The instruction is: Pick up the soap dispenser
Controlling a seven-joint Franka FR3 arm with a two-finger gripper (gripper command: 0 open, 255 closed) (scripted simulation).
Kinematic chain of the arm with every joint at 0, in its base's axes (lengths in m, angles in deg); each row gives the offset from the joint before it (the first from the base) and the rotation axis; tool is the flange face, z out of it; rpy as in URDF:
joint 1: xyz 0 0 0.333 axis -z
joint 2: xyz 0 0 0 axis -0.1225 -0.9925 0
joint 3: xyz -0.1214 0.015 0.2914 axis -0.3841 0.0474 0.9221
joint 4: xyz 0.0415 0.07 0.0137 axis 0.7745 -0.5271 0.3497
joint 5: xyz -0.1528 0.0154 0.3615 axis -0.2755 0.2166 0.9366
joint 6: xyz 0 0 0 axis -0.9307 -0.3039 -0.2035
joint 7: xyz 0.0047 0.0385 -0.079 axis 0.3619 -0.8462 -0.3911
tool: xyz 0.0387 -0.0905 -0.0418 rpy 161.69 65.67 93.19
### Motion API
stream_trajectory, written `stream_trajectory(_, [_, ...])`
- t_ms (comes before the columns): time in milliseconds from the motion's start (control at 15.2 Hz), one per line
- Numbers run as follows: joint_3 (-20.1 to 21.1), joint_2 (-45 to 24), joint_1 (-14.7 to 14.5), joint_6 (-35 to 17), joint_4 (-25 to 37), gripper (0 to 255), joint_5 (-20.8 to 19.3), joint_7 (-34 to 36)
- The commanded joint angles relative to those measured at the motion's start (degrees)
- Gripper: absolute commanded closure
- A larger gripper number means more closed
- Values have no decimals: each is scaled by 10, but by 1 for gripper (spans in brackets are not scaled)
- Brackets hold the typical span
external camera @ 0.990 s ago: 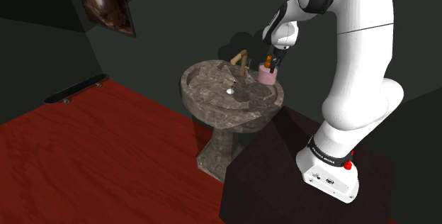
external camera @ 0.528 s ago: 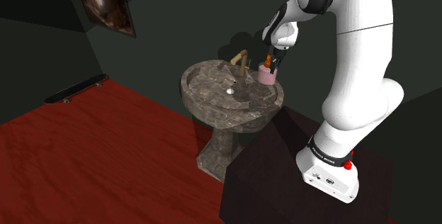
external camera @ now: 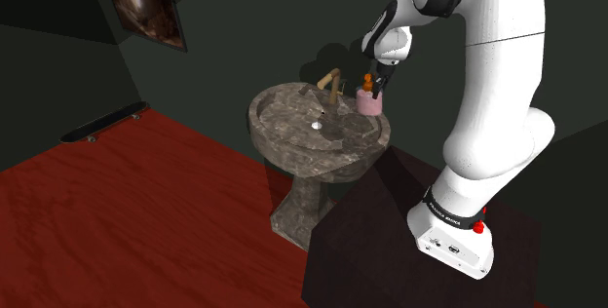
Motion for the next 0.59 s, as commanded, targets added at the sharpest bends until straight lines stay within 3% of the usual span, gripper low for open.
stream_trajectory(0, [-6, 11, -5, 11, 0, 255, -7, 5])
stream_trajectory(528, [-26, 55, -20, 56, 5, 255, -36, 22])
